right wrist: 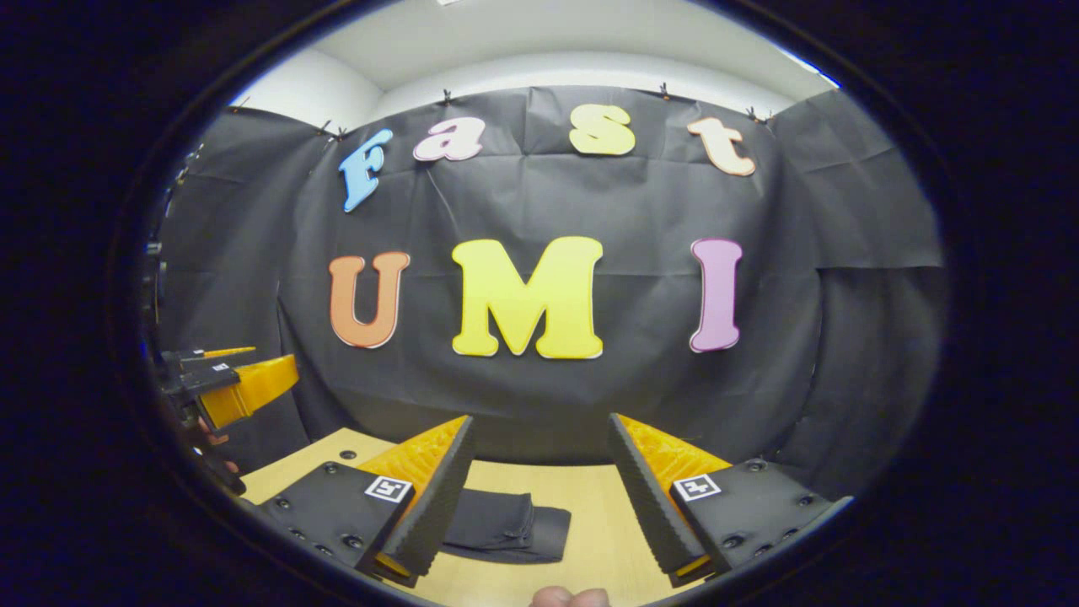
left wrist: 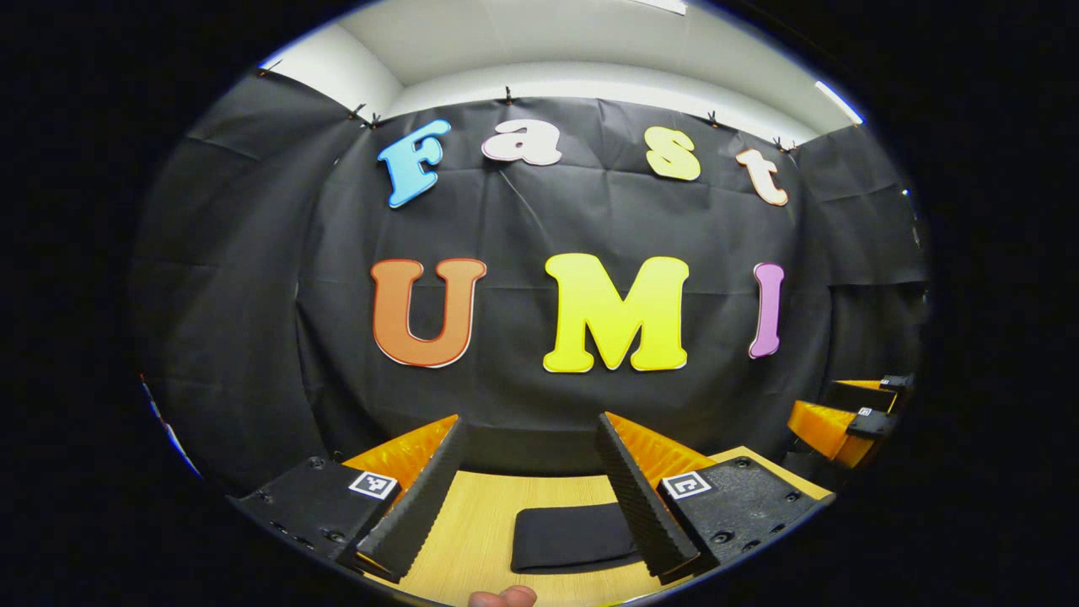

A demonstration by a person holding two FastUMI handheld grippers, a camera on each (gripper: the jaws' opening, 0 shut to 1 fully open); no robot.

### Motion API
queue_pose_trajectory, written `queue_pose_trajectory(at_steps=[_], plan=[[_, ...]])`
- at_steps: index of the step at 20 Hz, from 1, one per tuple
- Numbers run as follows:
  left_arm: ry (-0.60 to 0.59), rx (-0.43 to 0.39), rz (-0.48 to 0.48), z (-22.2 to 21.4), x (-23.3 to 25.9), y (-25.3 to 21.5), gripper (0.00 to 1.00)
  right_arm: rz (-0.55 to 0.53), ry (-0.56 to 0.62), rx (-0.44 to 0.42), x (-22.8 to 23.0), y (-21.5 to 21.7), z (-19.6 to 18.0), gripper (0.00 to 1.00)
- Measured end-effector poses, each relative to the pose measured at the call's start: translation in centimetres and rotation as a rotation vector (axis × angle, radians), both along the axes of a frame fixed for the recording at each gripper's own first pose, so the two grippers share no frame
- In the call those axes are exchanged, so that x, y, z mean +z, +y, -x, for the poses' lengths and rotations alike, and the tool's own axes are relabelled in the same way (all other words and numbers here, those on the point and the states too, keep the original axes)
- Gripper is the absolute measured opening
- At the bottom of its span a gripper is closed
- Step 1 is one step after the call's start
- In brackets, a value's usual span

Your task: Grasp the waist and the cuffs of the jeans and fold them to make the two legs overlap; first hold the waist and fold one-third of the jeans toward the cuffs, then hold the cuffs and fold the remaining one-third in the same direction to finish folding.

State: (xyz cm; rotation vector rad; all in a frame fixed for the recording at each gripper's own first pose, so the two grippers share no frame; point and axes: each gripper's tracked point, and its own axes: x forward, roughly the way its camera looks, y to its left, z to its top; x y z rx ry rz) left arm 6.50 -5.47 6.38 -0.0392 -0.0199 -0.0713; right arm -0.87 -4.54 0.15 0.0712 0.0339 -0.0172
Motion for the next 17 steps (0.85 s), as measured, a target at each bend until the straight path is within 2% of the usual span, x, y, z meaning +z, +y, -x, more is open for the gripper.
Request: queue_pose_trajectory(at_steps=[5,9,17], plan=[[0.018,0.037,0.019,2.6,-0.8,1.7,0.98,0.033,-0.045,-0.007,-0.1,1.7,1.7,0.96],[0.019,0.045,0.026,3.3,-1.7,2.4,0.98,0.026,-0.074,-0.034,0.0,1.7,2.5,0.94],[0.022,0.044,0.019,3.1,-1.6,2.5,0.98,0.011,-0.080,0.002,-0.1,3.6,2.2,0.96]])
